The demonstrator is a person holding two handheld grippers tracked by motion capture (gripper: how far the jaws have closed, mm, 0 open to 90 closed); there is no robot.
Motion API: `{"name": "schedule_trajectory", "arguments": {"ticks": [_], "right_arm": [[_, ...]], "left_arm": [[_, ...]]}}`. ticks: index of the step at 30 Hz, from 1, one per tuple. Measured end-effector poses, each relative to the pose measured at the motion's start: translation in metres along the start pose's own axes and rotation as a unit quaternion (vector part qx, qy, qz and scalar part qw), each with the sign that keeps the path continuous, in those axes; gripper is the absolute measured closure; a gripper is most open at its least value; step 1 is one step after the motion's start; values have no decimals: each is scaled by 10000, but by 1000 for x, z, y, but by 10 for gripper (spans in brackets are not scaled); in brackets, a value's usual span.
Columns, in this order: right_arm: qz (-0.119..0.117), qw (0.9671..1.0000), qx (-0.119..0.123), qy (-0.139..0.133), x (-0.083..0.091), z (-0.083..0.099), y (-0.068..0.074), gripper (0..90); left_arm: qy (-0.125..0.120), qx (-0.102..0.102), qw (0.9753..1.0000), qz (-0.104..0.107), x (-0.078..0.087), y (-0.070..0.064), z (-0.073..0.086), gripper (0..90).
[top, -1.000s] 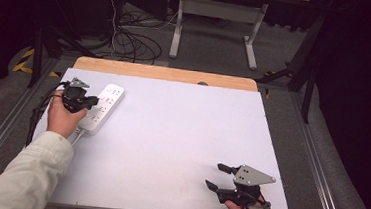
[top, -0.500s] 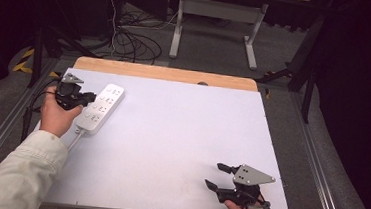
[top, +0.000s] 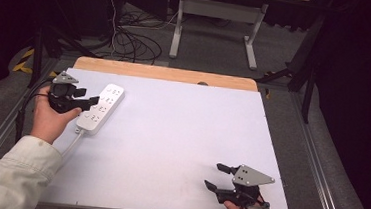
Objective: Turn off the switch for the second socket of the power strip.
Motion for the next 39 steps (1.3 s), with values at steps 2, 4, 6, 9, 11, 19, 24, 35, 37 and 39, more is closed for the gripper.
{"name": "schedule_trajectory", "arguments": {"ticks": [2, 4, 6, 9, 11, 19, 24, 35, 37, 39], "right_arm": [[3, 10000, 10, -7, 0, 0, 0, 330], [7, 10000, -7, 5, 1, 0, -1, 330], [6, 10000, -15, -6, 1, 0, -1, 329], [0, 10000, 2, 5, 1, 0, -1, 329], [-1, 10000, 1, 6, 1, 0, -1, 329], [-8, 10000, 5, -14, 1, 0, 0, 329], [2, 10000, 6, -12, 1, 0, 0, 326], [0, 10000, -25, -51, 1, 0, 0, 319], [6, 10000, -35, -49, 1, 0, -1, 318], [13, 10000, -33, -40, 2, 0, -1, 318]], "left_arm": [[-85, -39, 9999, 80, 4, -6, -1, 369], [-116, -67, 9998, 159, 9, -12, -1, 350], [-165, -75, 9994, 279, 13, -17, -1, 343], [-296, -75, 9984, 478, 21, -28, 0, 327], [-344, -35, 9975, 622, 25, -33, 2, 303], [-701, -264, 9924, 976, 44, -59, 19, 232], [-719, -534, 9882, 1241, 51, -76, 32, 189], [-793, -662, 9795, 1730, 50, -100, 65, 143], [-837, -774, 9779, 1754, 47, -106, 73, 143], [-840, -872, 9768, 1765, 46, -110, 80, 143]]}}
Point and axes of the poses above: each handheld gripper's, and its own axes: x roughly backward along the jaws, z roughly out of its underside, y roughly to its left, the point moved 1 cm from there along -x, roughly forward along the jaws, and after that the axes turned 7 degrees about z, right-handed, at the moved point
